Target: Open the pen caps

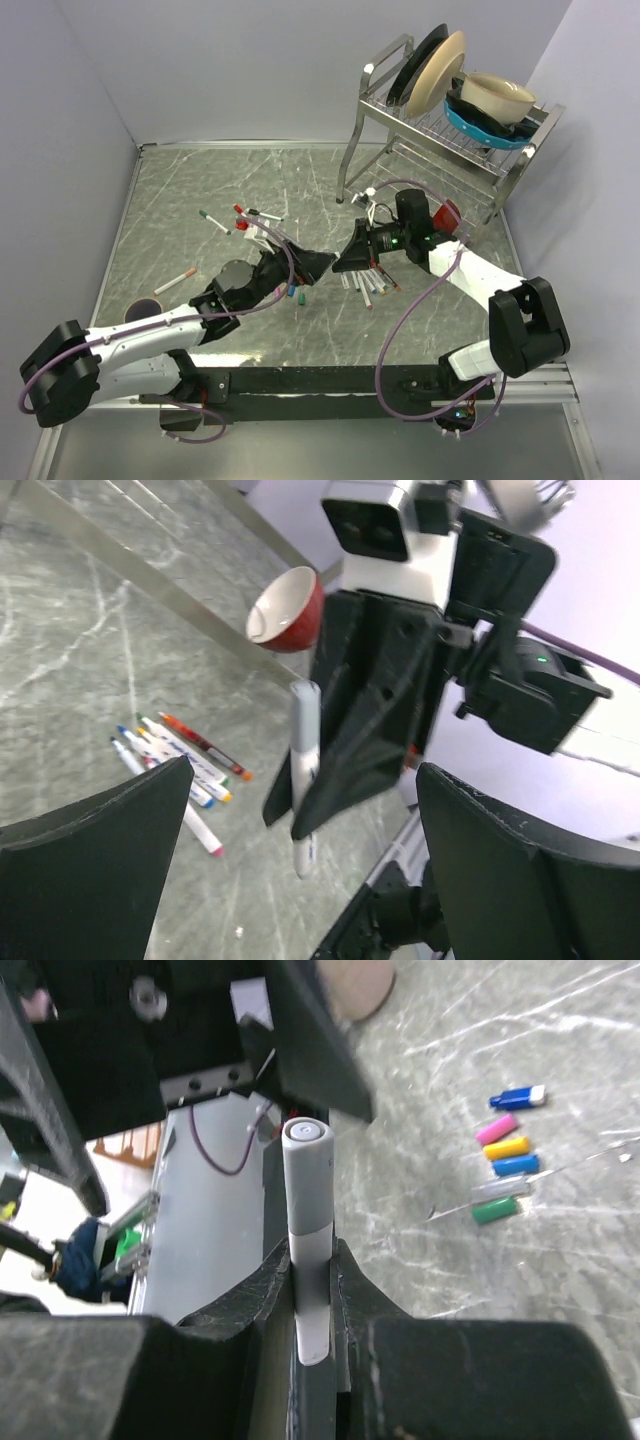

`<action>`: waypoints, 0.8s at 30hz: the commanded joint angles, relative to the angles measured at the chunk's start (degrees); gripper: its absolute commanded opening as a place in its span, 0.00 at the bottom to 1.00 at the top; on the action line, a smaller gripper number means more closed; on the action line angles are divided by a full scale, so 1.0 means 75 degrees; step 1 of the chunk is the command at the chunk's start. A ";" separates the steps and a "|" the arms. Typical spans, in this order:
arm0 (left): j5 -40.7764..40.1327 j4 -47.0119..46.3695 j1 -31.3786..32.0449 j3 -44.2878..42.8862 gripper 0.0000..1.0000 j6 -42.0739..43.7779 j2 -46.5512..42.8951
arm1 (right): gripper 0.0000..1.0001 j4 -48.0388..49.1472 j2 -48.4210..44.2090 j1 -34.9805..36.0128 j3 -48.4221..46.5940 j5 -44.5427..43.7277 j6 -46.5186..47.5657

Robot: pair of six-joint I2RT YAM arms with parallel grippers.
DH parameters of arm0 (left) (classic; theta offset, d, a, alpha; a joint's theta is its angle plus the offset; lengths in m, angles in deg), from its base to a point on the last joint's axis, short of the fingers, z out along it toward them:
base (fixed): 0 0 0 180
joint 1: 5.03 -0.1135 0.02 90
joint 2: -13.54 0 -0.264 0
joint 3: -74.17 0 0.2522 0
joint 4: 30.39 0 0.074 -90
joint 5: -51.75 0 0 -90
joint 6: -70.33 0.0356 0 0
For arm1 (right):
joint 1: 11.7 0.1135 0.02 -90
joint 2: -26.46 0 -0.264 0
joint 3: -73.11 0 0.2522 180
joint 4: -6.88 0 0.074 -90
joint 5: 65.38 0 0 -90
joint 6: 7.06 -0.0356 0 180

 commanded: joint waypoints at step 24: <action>0.0654 0.0063 -0.0239 -0.1438 0.39 0.0251 0.1404 | 0.00 -0.0827 0.0114 0.0216 -0.0545 0.0449 0.0915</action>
